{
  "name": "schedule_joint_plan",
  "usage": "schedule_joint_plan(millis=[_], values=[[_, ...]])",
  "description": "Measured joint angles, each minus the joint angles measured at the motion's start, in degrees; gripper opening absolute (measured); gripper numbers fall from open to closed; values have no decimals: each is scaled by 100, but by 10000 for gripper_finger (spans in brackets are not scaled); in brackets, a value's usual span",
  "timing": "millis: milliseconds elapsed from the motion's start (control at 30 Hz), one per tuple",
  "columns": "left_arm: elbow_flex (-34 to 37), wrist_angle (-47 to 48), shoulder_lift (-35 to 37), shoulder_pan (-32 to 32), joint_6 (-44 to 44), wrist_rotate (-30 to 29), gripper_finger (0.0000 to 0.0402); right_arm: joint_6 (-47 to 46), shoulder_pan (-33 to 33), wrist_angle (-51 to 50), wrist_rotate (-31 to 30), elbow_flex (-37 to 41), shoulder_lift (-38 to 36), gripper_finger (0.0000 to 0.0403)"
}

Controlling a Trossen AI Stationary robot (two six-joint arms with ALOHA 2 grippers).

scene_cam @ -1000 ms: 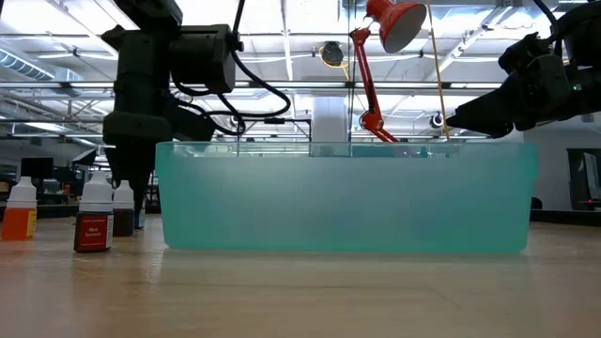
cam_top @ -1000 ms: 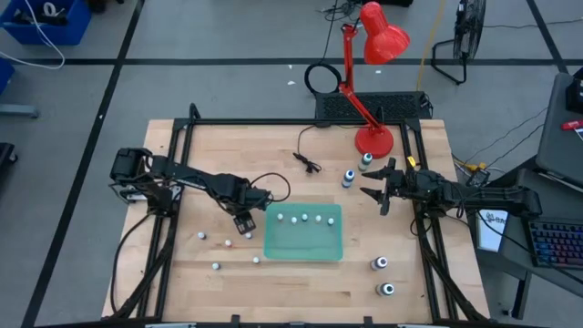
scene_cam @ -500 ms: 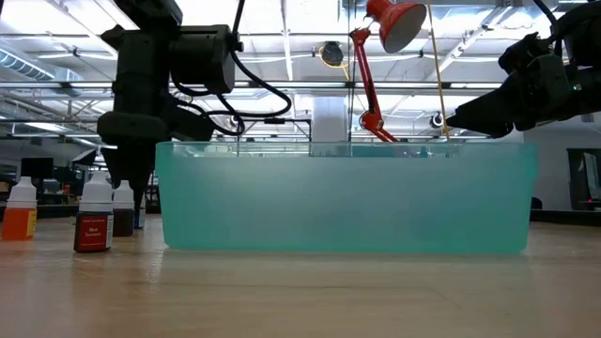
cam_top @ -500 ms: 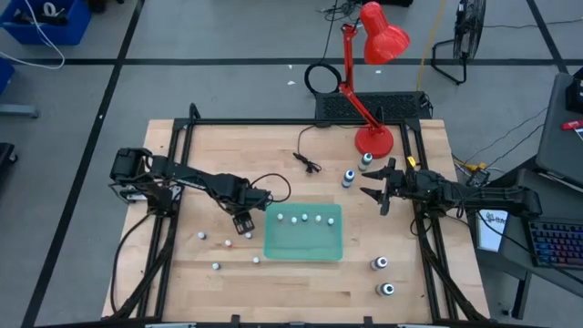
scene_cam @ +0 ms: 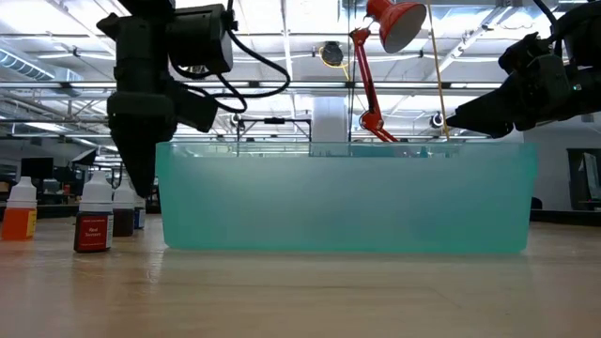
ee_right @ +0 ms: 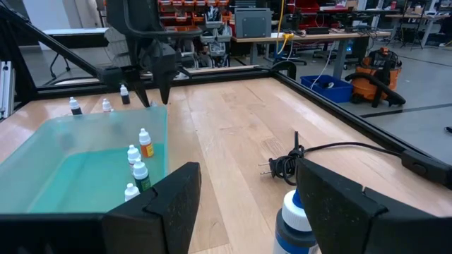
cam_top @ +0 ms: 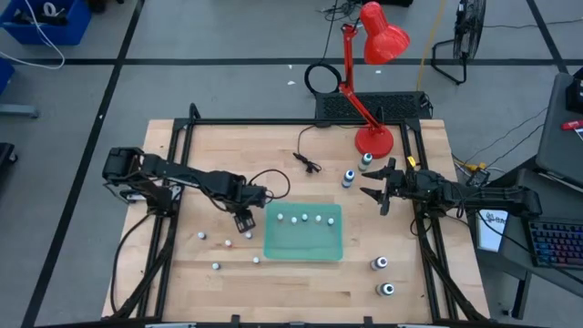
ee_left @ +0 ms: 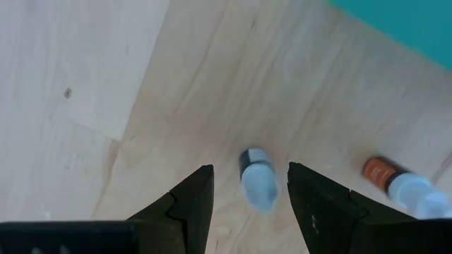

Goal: Pick & Place food coloring
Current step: Put the small white food coloring bottle into the light blue bin

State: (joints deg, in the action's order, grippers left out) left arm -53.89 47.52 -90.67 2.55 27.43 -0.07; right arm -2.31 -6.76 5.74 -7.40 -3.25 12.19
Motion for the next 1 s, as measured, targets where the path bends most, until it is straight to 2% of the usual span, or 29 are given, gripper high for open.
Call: schedule_joint_plan(millis=[133,1000], values=[[0,-24,-4,0,-12,151,184,0,0,0,0,1,0,222],[2,-89,-7,114,139,154,184,-2,0,-2,0,-1,-1,222]])
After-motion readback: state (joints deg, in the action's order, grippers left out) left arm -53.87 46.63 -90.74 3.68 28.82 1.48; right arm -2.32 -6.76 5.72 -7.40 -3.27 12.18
